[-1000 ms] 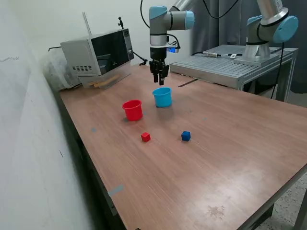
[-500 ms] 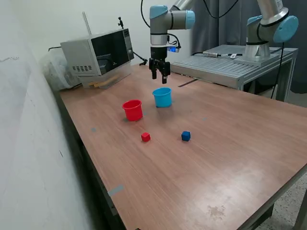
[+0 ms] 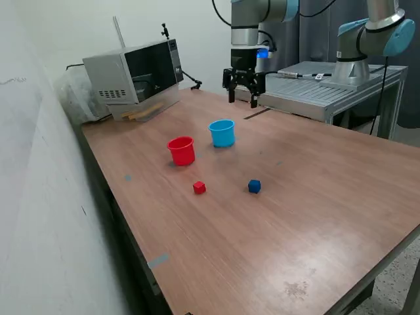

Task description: Place red objects in the red bin, and blue objects in the blue bin.

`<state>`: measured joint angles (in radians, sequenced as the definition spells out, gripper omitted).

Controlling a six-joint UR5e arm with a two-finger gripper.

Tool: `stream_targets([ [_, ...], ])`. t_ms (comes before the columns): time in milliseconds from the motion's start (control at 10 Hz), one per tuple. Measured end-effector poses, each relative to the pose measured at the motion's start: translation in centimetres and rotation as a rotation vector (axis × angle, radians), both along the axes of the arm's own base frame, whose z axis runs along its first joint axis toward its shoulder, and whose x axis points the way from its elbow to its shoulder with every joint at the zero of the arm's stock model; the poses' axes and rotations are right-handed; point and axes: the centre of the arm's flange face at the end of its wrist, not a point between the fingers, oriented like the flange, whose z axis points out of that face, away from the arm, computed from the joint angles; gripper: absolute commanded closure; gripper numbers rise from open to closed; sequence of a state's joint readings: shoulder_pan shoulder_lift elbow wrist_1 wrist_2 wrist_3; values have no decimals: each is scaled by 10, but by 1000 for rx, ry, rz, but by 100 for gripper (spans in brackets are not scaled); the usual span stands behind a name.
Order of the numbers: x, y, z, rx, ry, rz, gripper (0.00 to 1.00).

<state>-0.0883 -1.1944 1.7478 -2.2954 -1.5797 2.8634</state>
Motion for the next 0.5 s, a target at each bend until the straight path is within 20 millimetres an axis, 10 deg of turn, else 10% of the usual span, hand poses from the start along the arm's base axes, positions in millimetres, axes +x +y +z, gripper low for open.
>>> stream_targets([
  [500, 40, -130, 91, -11, 62, 180, 0],
])
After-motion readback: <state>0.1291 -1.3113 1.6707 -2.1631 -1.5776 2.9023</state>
